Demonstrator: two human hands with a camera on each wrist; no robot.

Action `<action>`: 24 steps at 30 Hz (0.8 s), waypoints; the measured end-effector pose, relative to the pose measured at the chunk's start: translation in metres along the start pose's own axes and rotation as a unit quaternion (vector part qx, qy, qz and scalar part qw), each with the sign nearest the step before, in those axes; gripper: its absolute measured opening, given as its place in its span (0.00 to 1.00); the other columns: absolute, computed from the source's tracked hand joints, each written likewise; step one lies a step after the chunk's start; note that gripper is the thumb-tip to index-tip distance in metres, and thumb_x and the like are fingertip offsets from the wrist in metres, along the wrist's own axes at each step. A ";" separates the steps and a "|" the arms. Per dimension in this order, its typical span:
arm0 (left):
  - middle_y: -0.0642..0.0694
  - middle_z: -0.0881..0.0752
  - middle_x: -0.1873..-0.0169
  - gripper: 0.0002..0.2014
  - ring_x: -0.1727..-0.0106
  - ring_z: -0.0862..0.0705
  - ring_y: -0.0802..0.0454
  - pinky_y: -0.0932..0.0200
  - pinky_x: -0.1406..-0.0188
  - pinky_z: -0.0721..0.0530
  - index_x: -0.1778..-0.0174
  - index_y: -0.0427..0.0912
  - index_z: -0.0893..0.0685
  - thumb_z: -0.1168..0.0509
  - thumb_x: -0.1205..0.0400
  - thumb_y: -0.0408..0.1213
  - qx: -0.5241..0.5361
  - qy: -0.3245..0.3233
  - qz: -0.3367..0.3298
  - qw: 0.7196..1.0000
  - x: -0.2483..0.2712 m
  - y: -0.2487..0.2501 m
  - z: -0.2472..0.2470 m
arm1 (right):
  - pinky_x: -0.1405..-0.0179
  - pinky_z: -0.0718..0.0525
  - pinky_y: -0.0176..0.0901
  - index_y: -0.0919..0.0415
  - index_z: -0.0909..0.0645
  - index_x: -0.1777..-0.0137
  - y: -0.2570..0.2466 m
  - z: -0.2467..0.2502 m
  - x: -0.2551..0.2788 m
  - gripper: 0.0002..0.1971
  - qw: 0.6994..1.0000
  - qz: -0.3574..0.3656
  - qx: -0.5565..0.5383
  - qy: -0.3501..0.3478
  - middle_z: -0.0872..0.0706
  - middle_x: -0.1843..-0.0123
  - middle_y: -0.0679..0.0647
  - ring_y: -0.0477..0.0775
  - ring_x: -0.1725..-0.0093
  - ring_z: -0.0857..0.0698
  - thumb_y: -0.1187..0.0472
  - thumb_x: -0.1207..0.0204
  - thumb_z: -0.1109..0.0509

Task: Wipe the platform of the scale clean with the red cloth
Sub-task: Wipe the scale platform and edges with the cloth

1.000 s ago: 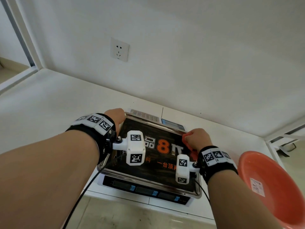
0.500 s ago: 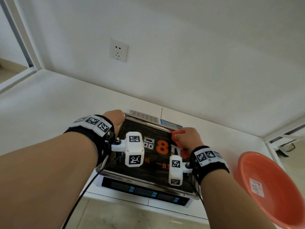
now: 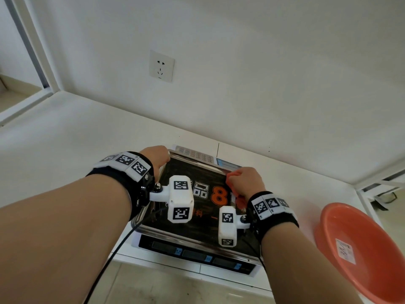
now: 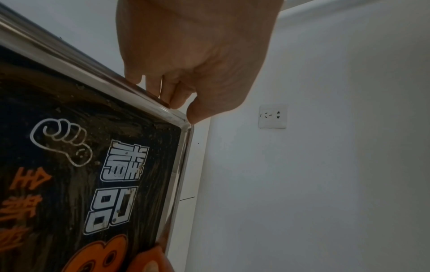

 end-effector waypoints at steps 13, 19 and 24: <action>0.46 0.16 0.48 0.20 0.79 0.22 0.61 0.77 0.76 0.26 0.29 0.31 0.24 0.38 0.15 0.36 0.108 -0.043 0.013 0.993 -0.010 -0.007 -0.011 | 0.68 0.14 0.43 0.65 0.16 0.60 -0.003 0.020 0.005 0.06 0.992 -0.030 0.108 0.063 0.13 0.66 0.59 0.60 0.66 0.13 0.66 0.29 0.34; 0.52 0.21 0.63 0.19 0.66 0.26 0.62 0.83 0.84 0.31 0.34 0.30 0.21 0.33 0.18 0.35 0.115 -0.035 0.010 0.993 -0.001 -0.005 -0.004 | 0.70 0.12 0.44 0.54 0.10 0.58 -0.033 -0.020 0.009 0.12 0.996 0.080 0.030 -0.022 0.07 0.61 0.55 0.52 0.71 0.15 0.62 0.21 0.36; 0.52 0.27 0.70 0.13 0.44 0.14 0.44 0.67 0.60 0.24 0.42 0.33 0.16 0.29 0.22 0.32 0.034 -0.020 -0.032 0.999 -0.001 -0.008 -0.002 | 0.64 0.10 0.53 0.62 0.10 0.62 -0.027 0.012 0.001 0.07 0.999 0.001 -0.034 -0.008 0.09 0.63 0.60 0.59 0.69 0.14 0.68 0.32 0.31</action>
Point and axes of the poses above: each hand's wrist, its own x-axis away from the middle knuckle, its own z-axis out of the back of the hand, y = z × x, the point moved 7 cm from there along -x, towards the middle knuckle
